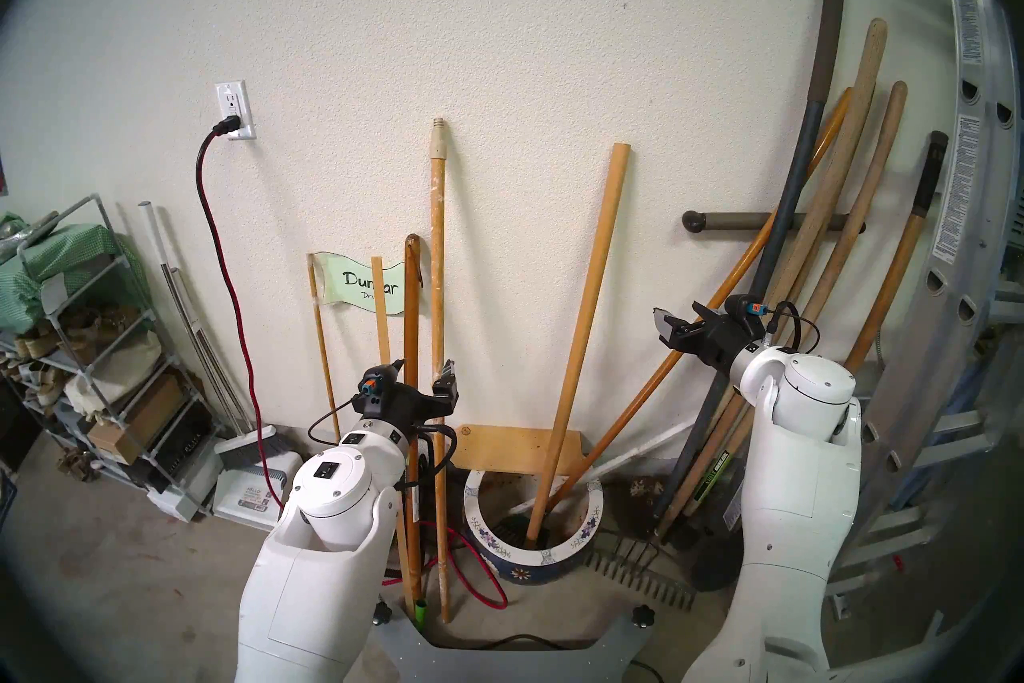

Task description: Put wooden sticks into the pot

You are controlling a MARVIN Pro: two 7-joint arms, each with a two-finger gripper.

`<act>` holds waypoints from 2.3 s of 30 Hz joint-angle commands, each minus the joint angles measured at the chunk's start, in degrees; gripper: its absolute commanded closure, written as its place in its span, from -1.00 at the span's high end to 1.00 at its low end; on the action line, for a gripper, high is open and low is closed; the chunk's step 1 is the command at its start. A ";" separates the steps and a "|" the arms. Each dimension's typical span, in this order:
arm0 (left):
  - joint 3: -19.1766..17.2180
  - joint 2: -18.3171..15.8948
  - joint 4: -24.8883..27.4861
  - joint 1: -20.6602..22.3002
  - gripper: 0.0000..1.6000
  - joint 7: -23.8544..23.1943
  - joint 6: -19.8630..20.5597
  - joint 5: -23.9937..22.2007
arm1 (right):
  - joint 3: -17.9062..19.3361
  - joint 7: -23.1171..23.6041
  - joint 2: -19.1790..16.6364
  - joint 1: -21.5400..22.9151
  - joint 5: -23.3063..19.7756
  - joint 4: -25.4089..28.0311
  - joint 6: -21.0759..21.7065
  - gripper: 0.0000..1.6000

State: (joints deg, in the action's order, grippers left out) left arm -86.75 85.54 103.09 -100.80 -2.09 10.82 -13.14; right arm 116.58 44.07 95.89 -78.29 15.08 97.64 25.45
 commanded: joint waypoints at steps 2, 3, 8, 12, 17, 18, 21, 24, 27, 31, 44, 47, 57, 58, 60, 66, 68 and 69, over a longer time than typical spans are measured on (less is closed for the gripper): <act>-1.74 -0.58 -5.78 4.88 1.00 -2.60 -1.12 -2.51 | -0.30 0.19 0.04 0.25 -0.08 0.37 -0.23 1.00; -2.18 -0.58 -7.06 5.81 1.00 -2.75 -0.68 -2.97 | -0.30 0.19 0.04 0.26 -0.08 0.37 -0.23 1.00; -2.80 -1.19 -11.35 8.90 1.00 -3.44 -1.92 -2.78 | -0.28 0.20 0.05 0.26 -0.08 0.36 -0.25 1.00; -3.31 -2.25 -13.29 10.59 1.00 -4.23 -2.57 -2.17 | -0.27 0.21 0.06 0.27 -0.09 0.35 -0.27 1.00; -3.36 -2.73 -18.13 14.45 1.00 -5.94 -2.68 -2.94 | -0.26 0.21 0.08 0.27 -0.08 0.34 -0.30 1.00; -3.32 -2.82 -19.26 14.98 1.00 -6.29 -2.91 -2.99 | -0.26 0.22 0.08 0.27 -0.08 0.34 -0.30 1.00; -2.54 -3.37 -23.10 17.25 1.00 -7.37 -3.92 -2.34 | -0.26 0.22 0.08 0.27 -0.07 0.35 -0.30 1.00; -2.36 -3.31 -25.91 18.90 1.00 -8.20 -4.78 -2.53 | -0.25 0.23 0.08 0.27 -0.07 0.34 -0.31 1.00; -1.94 -3.56 -29.55 21.32 1.00 -9.40 -5.80 -2.71 | -0.25 0.23 0.09 0.28 -0.07 0.34 -0.32 1.00; -1.76 -3.76 -33.61 23.94 1.00 -11.05 -7.07 -3.19 | -0.24 0.24 0.10 0.28 -0.06 0.34 -0.33 1.00; 0.76 -4.60 -45.34 32.10 1.00 -15.36 -10.73 -2.37 | -0.22 0.25 0.11 0.29 -0.05 0.34 -0.34 1.00; 1.49 -4.49 -47.92 34.29 1.00 -16.12 -11.14 -2.16 | -0.22 0.25 0.12 0.29 -0.05 0.33 -0.35 1.00; 2.93 -2.96 -57.37 41.02 1.00 -16.86 -12.24 -1.17 | -0.21 0.27 0.13 0.30 -0.04 0.33 -0.36 1.00; 3.15 -2.90 -57.32 40.97 1.00 -16.66 -11.88 -0.61 | -0.21 0.27 0.13 0.30 -0.04 0.33 -0.36 1.00; 3.52 -2.50 -59.84 42.35 1.00 -16.46 -12.50 -0.07 | -0.21 0.27 0.13 0.30 -0.04 0.33 -0.36 1.00; 4.71 -1.52 -67.11 46.49 1.00 -16.49 -13.81 1.02 | -0.20 0.28 0.13 0.30 -0.02 0.33 -0.36 1.00; 4.93 -1.01 -69.73 47.79 1.00 -15.98 -15.04 1.44 | -0.20 0.28 0.13 0.30 -0.02 0.33 -0.35 1.00; 5.08 -0.92 -70.76 48.32 1.00 -16.17 -15.51 1.58 | -0.20 0.28 0.13 0.30 -0.02 0.34 -0.35 1.00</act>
State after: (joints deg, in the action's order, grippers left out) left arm -82.24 83.03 38.35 -58.22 -18.83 -2.22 -12.21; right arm 116.59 44.27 96.11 -78.00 14.92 97.69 25.03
